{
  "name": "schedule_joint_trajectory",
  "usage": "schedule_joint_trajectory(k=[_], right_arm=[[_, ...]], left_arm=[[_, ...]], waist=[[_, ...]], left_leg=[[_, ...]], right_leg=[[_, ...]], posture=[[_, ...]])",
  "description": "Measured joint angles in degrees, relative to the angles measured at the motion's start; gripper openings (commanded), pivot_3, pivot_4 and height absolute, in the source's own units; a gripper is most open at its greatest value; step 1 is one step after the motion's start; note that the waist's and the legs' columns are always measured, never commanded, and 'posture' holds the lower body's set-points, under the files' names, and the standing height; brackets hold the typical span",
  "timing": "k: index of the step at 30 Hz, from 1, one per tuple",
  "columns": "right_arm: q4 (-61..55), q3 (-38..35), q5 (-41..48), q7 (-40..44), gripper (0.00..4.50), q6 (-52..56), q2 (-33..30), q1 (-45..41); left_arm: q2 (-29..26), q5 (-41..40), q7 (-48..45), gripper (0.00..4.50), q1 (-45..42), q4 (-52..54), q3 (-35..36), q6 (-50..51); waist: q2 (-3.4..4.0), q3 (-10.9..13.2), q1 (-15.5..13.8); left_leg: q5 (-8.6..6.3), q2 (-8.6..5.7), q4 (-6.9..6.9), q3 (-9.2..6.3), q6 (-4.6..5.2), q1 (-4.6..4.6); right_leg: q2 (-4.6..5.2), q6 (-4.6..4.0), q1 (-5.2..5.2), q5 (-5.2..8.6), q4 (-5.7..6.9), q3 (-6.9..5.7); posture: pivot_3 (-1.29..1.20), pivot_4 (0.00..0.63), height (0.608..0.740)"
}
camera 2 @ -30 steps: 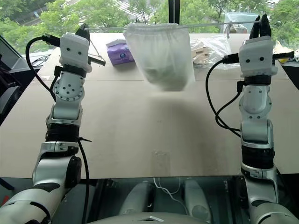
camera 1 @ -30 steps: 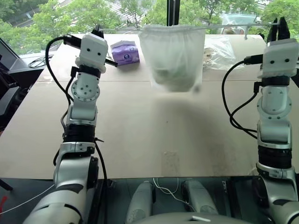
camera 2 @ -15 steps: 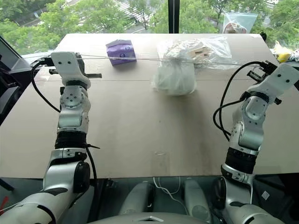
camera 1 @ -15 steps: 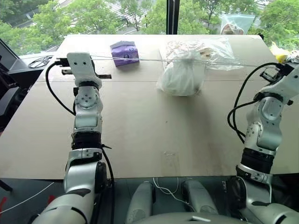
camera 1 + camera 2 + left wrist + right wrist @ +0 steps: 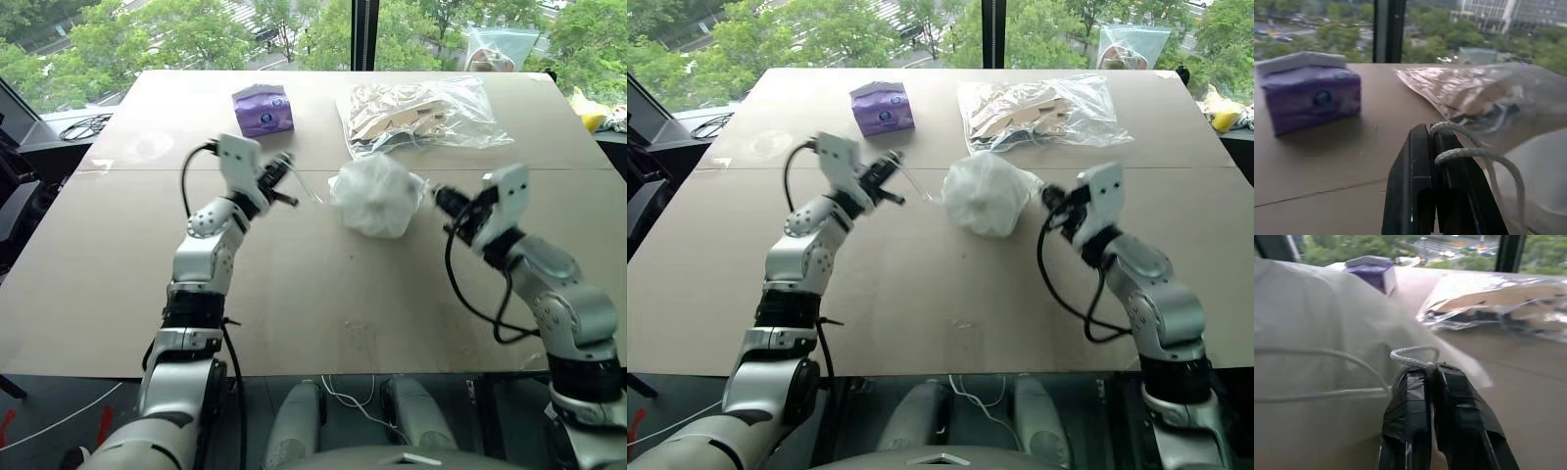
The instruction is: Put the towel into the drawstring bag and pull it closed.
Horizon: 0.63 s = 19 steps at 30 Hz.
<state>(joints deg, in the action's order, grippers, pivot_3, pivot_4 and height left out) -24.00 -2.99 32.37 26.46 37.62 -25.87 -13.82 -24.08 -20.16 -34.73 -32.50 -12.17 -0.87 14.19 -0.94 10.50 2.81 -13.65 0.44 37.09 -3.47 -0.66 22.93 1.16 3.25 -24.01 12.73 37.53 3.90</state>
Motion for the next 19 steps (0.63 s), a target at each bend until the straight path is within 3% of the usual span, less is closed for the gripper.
schedule_joint_trajectory(k=[1, 2, 3, 5, 6, 11, 19], right_arm=[[-0.30, -0.02, 0.87, 2.15, 1.50, 0.45, -1.84, 1.43], [-0.24, -0.22, 0.75, 4.55, 2.04, 0.40, -5.13, 3.26], [0.33, -0.81, 0.10, 6.00, 2.43, 0.06, -7.66, 5.00], [3.45, -3.64, -2.02, 8.58, 3.44, -3.33, -10.67, 9.35], [5.09, -5.97, -1.87, 10.33, 3.50, -5.22, -10.86, 11.57], [10.53, -13.91, 0.35, 20.60, 3.50, -12.90, -12.25, 19.75], [20.14, -15.70, -2.56, 32.08, 3.50, -27.99, -11.39, 27.49]], left_arm=[[-0.87, 0.24, -2.38, 0.80, 1.33, 0.34, -1.30, 0.42], [-1.98, 0.38, -4.59, 1.54, 2.64, 0.16, -1.93, 0.70], [-3.28, 0.43, -5.91, 1.74, 3.77, -0.02, -1.84, 0.76], [-6.99, 0.18, -9.49, 2.68, 5.72, -0.94, -0.93, 1.95], [-9.35, -0.37, -12.16, 3.11, 7.14, -1.08, -0.18, 2.85], [-18.36, -1.68, -23.09, 3.11, 13.11, -2.67, 1.59, 4.42], [-21.15, -0.09, -26.37, 3.11, 17.44, -2.56, 3.91, -0.35]], waist=[[0.00, 0.00, 0.27], [-0.01, 0.00, 0.38], [-0.03, 0.01, 0.39], [-0.04, 0.02, 0.27], [-0.04, 0.02, 0.32], [-0.03, 0.02, 0.39], [0.05, -0.05, -0.16]], left_leg=[[0.00, 0.00, 0.02, 0.04, 0.00, -0.02], [0.00, 0.01, 0.05, 0.04, 0.00, -0.04], [0.00, 0.04, 0.05, 0.03, 0.01, -0.06], [0.00, 0.11, 0.07, 0.00, 0.01, -0.11], [0.01, 0.15, 0.10, 0.03, 0.01, -0.16], [0.01, 0.19, 0.20, 0.06, 0.01, -0.28], [0.00, 0.23, 0.23, 0.22, 0.01, -0.43]], right_leg=[[0.01, 0.00, 0.00, 0.00, 0.02, 0.04], [0.00, 0.01, 0.00, 0.00, 0.05, 0.04], [-0.04, 0.02, 0.00, 0.03, 0.05, 0.03], [-0.14, 0.19, 0.00, 0.15, 0.09, -0.01], [-0.18, 0.05, 0.00, 0.25, 0.16, 0.00], [-0.18, 0.01, 0.07, 0.28, 0.26, 0.02], [-0.14, 0.01, 0.23, 0.29, 0.17, 0.11]], posture=[[0.00, 0.150, 0.740], [0.00, 0.150, 0.740], [0.00, 0.150, 0.740], [0.00, 0.150, 0.740], [0.00, 0.150, 0.740], [0.00, 0.150, 0.740], [0.00, 0.150, 0.740]])
